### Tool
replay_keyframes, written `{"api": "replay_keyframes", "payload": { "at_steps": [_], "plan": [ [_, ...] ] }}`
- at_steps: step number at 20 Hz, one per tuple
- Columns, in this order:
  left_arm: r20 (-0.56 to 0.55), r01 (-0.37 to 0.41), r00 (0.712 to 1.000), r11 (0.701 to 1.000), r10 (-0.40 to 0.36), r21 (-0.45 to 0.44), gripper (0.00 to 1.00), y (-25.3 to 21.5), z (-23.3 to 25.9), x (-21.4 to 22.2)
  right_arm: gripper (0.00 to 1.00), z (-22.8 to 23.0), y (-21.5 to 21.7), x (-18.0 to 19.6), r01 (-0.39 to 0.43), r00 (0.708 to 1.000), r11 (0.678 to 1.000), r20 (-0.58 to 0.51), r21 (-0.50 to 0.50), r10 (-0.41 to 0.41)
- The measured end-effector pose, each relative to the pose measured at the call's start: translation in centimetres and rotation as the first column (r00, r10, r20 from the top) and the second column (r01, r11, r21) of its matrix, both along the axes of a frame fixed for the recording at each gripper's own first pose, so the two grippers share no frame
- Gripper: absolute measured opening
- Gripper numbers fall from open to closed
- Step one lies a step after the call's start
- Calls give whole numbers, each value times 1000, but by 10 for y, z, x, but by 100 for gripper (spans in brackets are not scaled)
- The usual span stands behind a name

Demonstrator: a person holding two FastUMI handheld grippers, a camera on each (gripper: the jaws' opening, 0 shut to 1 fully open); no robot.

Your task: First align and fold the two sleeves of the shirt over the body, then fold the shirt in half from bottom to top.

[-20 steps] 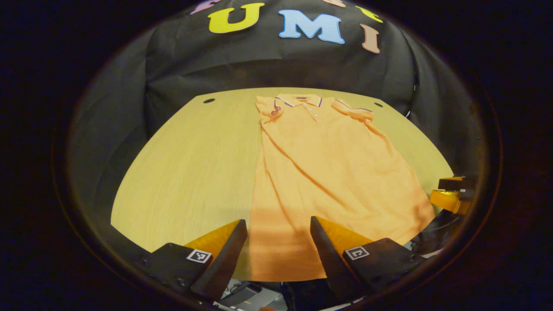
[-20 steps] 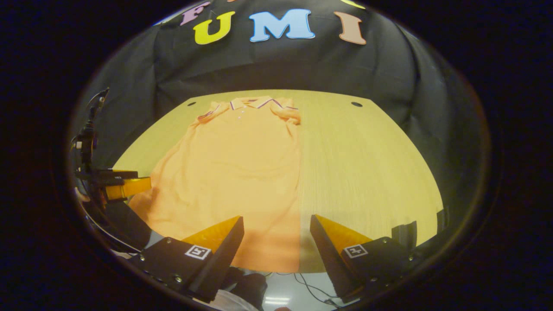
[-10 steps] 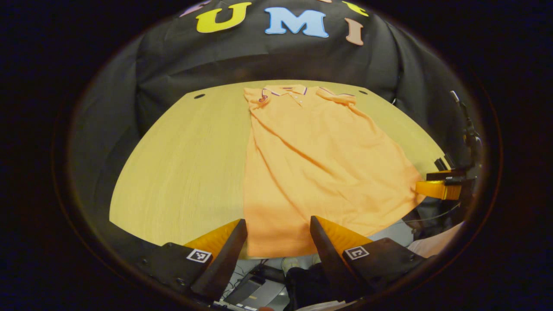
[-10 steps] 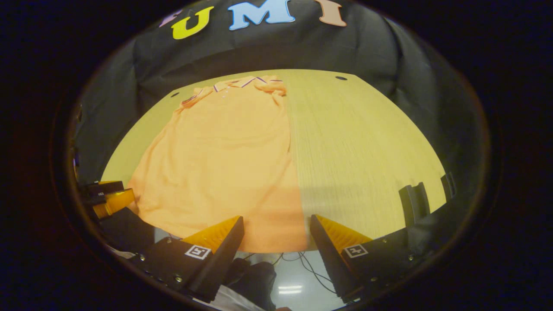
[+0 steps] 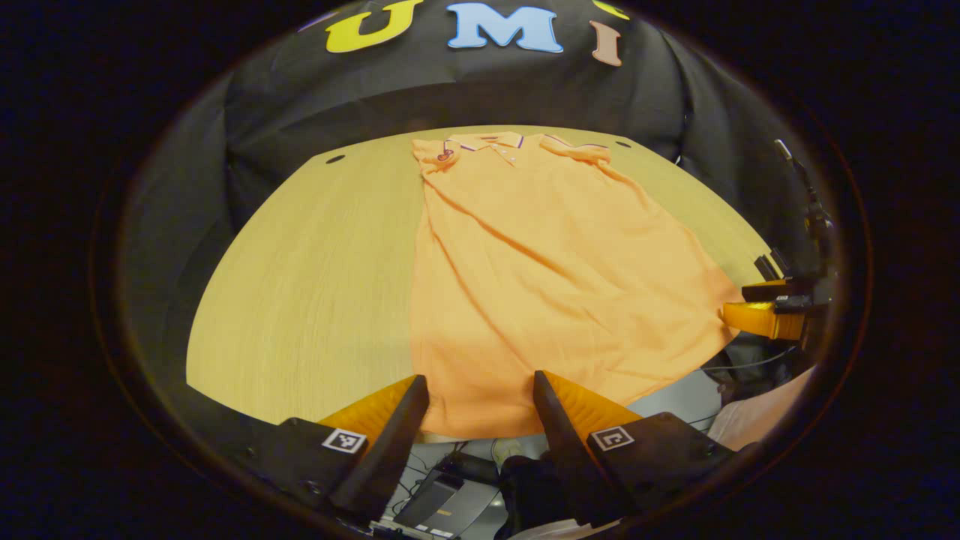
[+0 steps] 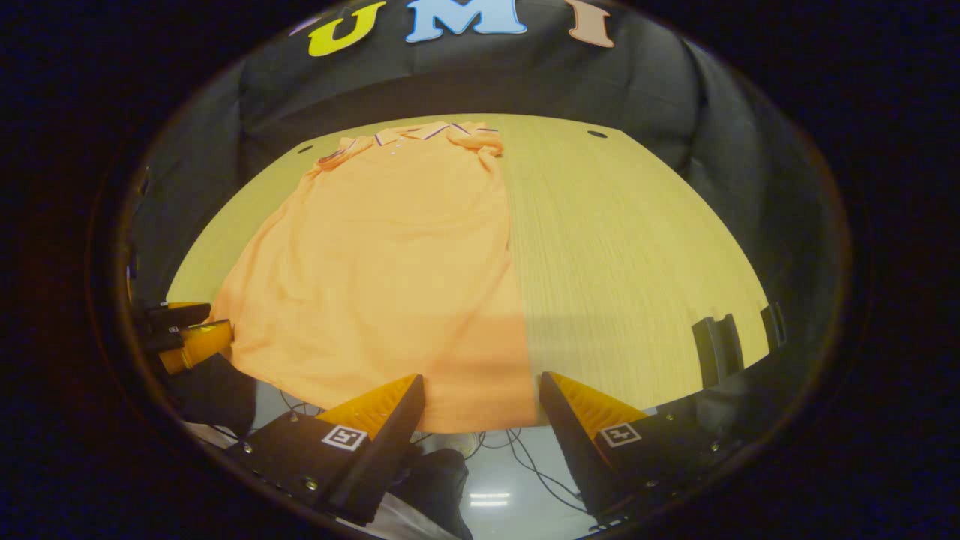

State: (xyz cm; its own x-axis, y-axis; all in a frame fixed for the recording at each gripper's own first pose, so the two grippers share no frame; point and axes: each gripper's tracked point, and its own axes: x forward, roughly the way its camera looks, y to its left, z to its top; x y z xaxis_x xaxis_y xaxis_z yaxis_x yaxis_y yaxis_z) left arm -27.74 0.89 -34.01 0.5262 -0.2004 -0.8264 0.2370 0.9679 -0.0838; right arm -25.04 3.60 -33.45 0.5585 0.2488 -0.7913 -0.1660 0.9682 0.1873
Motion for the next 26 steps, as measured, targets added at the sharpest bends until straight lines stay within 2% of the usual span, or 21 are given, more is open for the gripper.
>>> {"api": "replay_keyframes", "payload": {
  "at_steps": [1, 2, 3, 4, 5, 6, 7, 8, 9, 13, 17, 21, 26],
  "plan": [
    [0, 9, 1000, 1000, -9, 0, 86, -3, 0, 2, 82, 2, 1, -2, -12, 1000, 1000, 2, 3, 12],
    [5, 22, 1000, 1000, -22, -4, 66, -7, 0, 0, 74, 0, 4, 1, -22, 1000, 1000, 1, 8, 22],
    [9, 28, 1000, 1000, -28, -9, 55, -11, 0, 1, 53, 3, 7, 1, -33, 999, 999, -2, 18, 33],
    [13, 34, 999, 999, -34, -7, 32, -15, 0, 2, 45, 2, 9, 2, -36, 999, 999, -5, 30, 37],
    [12, 49, 999, 999, -49, -1, 21, -18, 0, 3, 27, 3, 9, 2, -29, 999, 998, -14, 48, 30],
    [15, 59, 998, 998, -59, 6, 14, -21, 0, 3, 16, 3, 10, 3, -23, 999, 997, -22, 70, 24],
    [18, 49, 999, 999, -49, 19, 13, -20, 2, 5, 10, 4, 10, 2, -26, 999, 996, -32, 87, 29],
    [13, 47, 999, 999, -48, 17, 7, -23, -1, 4, 10, 2, 6, 5, -2, 999, 996, -40, 90, 5],
    [12, 40, 999, 999, -40, 17, 6, -25, 0, 5, 1, 8, 3, 2, 10, 999, 993, -35, 121, -5],
    [38, -19, 999, 999, 18, 32, 6, -21, 15, 12, 0, 24, 4, 12, -10, 1000, 982, -11, 187, 13],
    [80, -88, 993, 996, 87, 1, 6, -29, 42, 36, 0, 60, 2, 39, -56, 996, 966, 86, 251, 35],
    [153, -123, 980, 992, 127, -32, 6, -34, 79, 82, 0, 104, -1, 78, -81, 984, 962, 176, 261, 36],
    [221, -99, 969, 993, 111, -66, 6, -36, 116, 153, 0, 150, -3, 143, -53, 962, 966, 272, 254, -19]
  ]
}}
